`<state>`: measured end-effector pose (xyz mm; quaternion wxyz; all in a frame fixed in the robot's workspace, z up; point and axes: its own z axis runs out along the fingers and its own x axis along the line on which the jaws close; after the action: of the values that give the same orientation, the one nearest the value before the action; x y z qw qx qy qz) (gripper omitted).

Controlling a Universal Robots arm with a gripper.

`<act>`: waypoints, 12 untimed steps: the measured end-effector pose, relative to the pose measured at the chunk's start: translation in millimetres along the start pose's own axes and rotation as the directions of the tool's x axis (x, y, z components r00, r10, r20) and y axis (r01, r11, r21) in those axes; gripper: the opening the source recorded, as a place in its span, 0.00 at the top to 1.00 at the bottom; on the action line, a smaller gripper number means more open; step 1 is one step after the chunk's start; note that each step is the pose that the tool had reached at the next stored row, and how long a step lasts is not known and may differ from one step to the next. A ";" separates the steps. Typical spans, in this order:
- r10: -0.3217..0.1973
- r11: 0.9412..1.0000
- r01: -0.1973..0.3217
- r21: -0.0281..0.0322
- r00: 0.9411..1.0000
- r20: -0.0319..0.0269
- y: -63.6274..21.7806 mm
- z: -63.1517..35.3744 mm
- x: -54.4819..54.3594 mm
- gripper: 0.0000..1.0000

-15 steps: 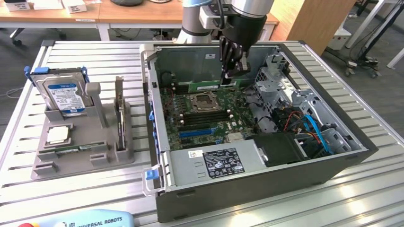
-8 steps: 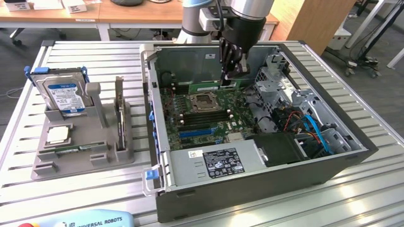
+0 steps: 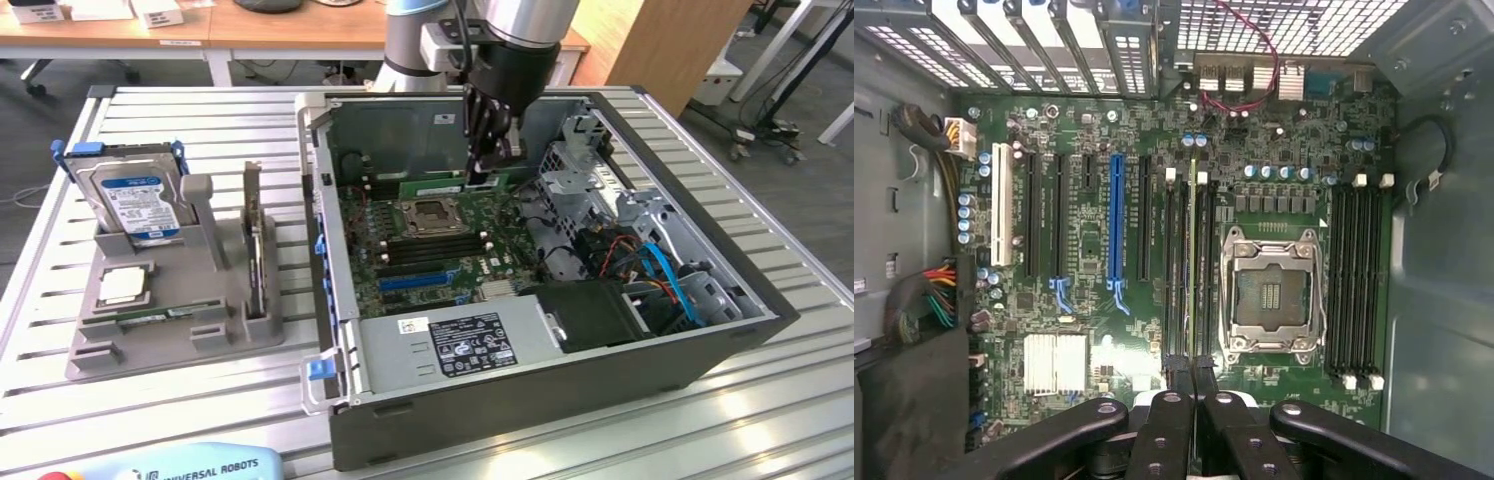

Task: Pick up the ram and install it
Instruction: 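Insert the ram into the slot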

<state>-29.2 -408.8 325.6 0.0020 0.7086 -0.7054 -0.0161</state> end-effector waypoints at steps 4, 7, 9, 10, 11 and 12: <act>0.000 1.000 0.000 0.002 1.000 0.000 -0.1 2.4 0.0 0.89; 0.000 1.000 0.000 0.002 1.000 0.000 0.0 2.7 0.1 0.89; 0.000 1.000 0.000 0.001 1.000 0.000 -0.1 2.7 0.1 0.89; 0.000 1.000 0.000 0.001 1.000 0.000 -0.2 2.7 0.1 0.89; 0.000 1.000 0.000 0.000 1.000 0.000 -0.3 2.7 0.1 0.89; 0.000 1.000 0.000 -0.001 1.000 0.000 -0.5 2.7 0.1 0.89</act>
<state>-28.8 -408.8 322.9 0.0023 0.7086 -0.7054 -0.0163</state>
